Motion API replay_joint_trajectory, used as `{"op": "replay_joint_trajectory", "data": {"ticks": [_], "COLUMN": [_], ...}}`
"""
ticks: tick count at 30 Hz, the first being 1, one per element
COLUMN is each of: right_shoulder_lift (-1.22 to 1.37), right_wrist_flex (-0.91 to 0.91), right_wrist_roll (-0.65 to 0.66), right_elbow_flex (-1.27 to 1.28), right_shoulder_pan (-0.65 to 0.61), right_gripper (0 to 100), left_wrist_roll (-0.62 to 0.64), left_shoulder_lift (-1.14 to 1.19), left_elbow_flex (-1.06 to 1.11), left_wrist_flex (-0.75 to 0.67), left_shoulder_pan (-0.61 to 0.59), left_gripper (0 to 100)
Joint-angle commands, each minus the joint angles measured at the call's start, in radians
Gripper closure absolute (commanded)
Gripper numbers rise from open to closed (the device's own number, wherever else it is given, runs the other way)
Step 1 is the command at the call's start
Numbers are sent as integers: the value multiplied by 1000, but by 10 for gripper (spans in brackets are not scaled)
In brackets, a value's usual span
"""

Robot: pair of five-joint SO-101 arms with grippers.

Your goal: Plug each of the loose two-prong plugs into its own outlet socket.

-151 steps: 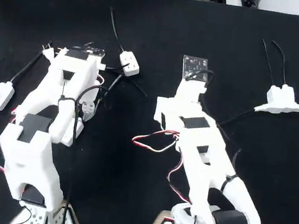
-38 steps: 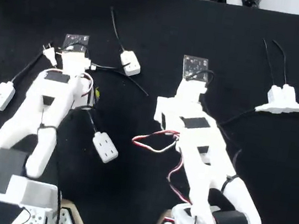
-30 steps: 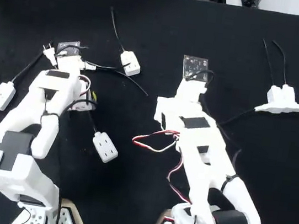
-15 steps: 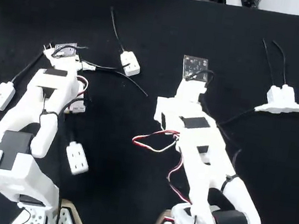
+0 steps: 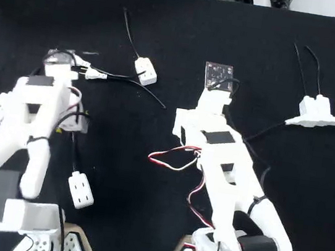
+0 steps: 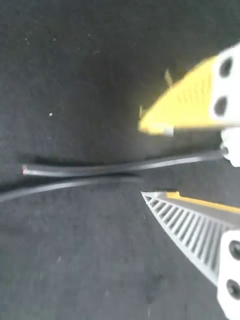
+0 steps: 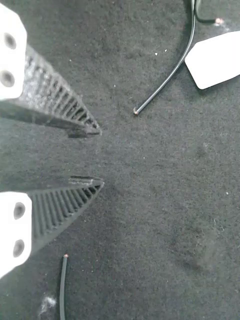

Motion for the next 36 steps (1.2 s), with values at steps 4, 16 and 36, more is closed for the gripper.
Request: {"op": "replay_joint_trajectory", "data": {"ticks": [4, 16, 36], "right_shoulder_lift": [-38, -38, -44], "right_wrist_flex": [-2, -2, -2], "right_wrist_roll": [-5, -5, -5], "right_elbow_flex": [-85, -85, -85], "right_shoulder_pan": [15, 15, 15], "right_gripper": [872, 872, 872], "left_wrist_roll": [-460, -873, -756], "left_shoulder_lift": [-183, -184, -195], "left_elbow_flex": [-10, 50, 344], "left_wrist_flex": [250, 502, 153], "left_shoulder_pan": [-53, -45, 39], "left_gripper": [784, 782, 784]}}
